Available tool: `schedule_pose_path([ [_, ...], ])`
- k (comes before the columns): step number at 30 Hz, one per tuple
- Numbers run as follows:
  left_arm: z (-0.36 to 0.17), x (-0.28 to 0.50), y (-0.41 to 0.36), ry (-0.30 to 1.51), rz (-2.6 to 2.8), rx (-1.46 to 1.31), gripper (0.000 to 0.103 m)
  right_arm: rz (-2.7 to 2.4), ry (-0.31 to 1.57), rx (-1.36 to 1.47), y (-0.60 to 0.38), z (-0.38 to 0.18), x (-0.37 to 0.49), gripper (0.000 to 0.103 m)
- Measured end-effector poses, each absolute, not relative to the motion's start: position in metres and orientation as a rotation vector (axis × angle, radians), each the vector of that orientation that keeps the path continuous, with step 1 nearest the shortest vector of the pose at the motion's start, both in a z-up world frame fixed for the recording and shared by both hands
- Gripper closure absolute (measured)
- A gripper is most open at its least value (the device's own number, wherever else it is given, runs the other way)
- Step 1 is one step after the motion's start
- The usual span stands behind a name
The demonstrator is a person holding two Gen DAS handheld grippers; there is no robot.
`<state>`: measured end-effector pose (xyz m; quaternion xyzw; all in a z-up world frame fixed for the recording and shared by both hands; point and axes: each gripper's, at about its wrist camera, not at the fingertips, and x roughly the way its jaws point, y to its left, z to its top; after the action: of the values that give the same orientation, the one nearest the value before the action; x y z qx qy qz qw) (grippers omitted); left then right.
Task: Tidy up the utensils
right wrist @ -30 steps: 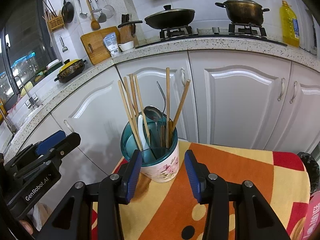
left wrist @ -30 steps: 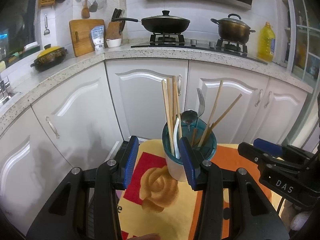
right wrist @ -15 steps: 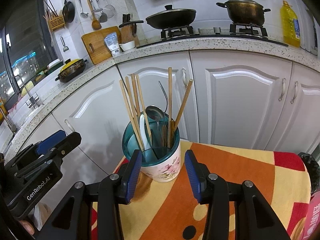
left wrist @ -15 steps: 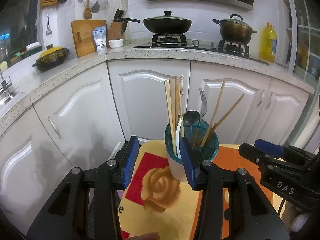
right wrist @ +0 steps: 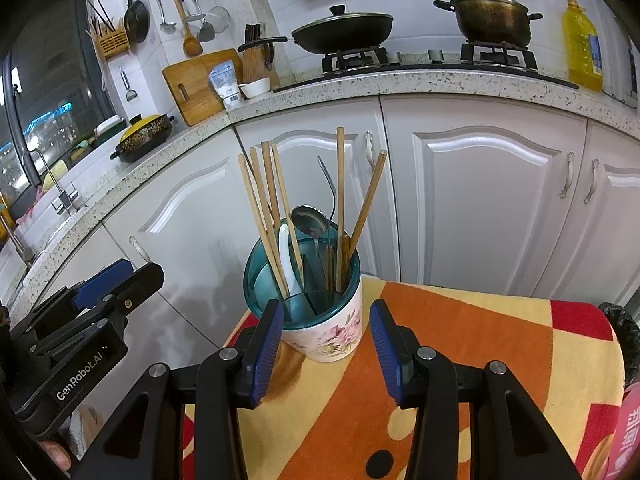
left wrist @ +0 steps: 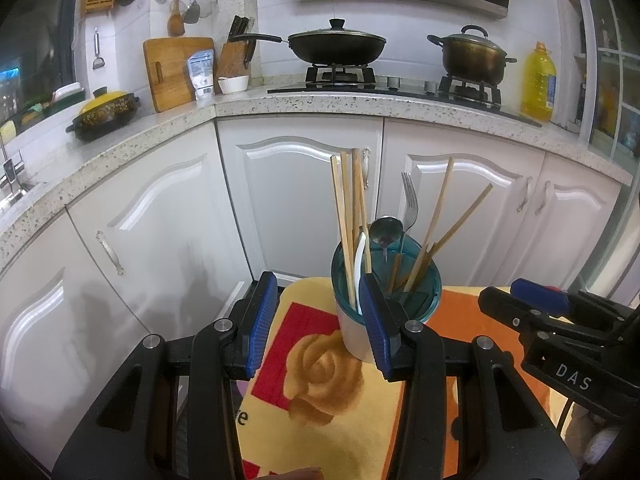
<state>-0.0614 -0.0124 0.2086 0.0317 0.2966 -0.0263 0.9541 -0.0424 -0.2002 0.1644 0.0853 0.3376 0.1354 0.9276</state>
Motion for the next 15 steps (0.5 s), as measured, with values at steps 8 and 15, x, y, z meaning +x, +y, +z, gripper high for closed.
schedule_pose_path([
  [8, 0.2066, -0.0603, -0.0122, 0.605, -0.051, 0.064, 0.061, 0.287, 0.689, 0.164, -0.1946, 0.1652, -0.0399, 0.06],
  [15, 0.2061, -0.0598, -0.0126, 0.603, -0.05, 0.063, 0.061, 0.288, 0.692, 0.159, -0.1933, 0.1646, -0.0398, 0.059],
])
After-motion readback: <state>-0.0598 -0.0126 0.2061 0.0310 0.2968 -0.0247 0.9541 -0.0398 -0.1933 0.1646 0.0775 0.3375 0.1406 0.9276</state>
